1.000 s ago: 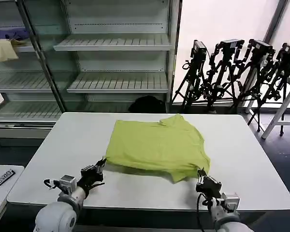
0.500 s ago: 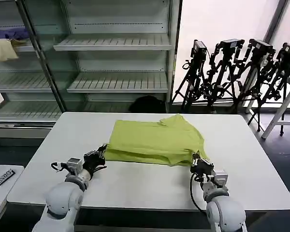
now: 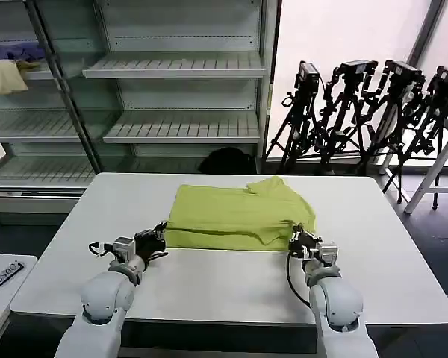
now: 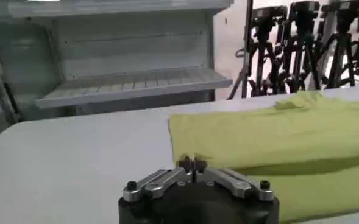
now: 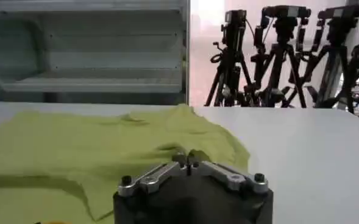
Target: Fold and organize the clothes.
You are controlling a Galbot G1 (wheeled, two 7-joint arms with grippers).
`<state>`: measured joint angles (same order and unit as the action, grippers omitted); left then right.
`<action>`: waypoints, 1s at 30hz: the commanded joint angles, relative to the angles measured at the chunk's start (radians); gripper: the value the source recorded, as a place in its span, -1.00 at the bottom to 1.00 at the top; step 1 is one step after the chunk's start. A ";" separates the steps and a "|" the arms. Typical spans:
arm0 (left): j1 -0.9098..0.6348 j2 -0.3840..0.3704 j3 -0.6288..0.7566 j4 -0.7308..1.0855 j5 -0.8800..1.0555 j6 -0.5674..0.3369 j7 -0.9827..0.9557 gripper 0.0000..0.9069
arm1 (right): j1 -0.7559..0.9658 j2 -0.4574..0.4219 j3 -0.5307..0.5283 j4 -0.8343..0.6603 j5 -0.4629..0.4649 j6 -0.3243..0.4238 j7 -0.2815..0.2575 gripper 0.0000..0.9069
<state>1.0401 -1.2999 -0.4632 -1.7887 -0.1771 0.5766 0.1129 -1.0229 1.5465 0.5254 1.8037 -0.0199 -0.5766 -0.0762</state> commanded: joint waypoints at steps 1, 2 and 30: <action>-0.015 -0.002 0.007 0.035 0.025 -0.001 0.014 -0.98 | 0.052 0.000 -0.001 -0.059 -0.025 -0.002 -0.001 -1.00; -0.016 -0.003 0.008 0.038 0.025 -0.001 0.014 -0.98 | 0.051 0.001 -0.002 -0.058 -0.025 -0.002 0.004 -0.76; 0.108 -0.003 -0.029 -0.095 0.026 -0.001 -0.003 1.00 | -0.198 -0.059 0.074 0.187 0.066 -0.004 -0.002 1.00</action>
<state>1.0893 -1.3020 -0.4834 -1.8406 -0.1517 0.5713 0.1087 -1.1399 1.4980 0.5838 1.9107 0.0081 -0.5812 -0.0761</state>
